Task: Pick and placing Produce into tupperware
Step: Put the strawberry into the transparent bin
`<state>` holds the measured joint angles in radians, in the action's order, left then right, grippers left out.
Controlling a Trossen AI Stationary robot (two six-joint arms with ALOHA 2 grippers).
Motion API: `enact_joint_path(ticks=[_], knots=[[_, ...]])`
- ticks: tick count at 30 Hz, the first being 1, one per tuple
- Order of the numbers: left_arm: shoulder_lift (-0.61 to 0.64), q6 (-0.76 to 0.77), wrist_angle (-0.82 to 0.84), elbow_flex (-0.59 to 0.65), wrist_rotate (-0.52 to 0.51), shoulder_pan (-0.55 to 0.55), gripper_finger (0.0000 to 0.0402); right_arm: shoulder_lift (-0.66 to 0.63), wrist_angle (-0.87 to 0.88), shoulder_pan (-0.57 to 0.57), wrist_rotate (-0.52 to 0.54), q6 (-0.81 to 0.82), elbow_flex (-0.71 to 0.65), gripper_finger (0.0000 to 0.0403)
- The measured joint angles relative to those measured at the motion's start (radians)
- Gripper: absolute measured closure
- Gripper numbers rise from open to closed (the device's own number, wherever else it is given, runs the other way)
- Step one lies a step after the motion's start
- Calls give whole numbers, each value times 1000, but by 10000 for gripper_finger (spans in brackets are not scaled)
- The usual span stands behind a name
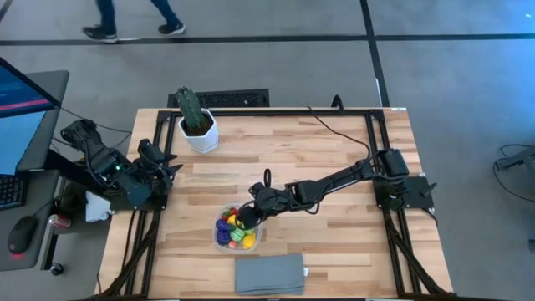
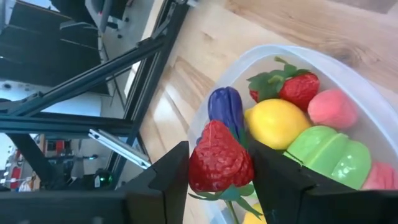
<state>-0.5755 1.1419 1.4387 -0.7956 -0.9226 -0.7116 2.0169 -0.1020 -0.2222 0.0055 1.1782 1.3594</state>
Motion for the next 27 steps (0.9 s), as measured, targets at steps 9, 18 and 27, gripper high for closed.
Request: enact_joint_path(ticks=[9, 18, 27], knots=[[0, -1, 0, 0, -7, 0, 228, 0, -2, 4, 0, 0, 0, 227], [0, -1, 0, 0, -10, 0, 228, 0, -3, 5, 0, 9, 0, 224], [0, 0, 0, 0, -39, 0, 228, 0, -10, 5, 0, 8, 0, 221]])
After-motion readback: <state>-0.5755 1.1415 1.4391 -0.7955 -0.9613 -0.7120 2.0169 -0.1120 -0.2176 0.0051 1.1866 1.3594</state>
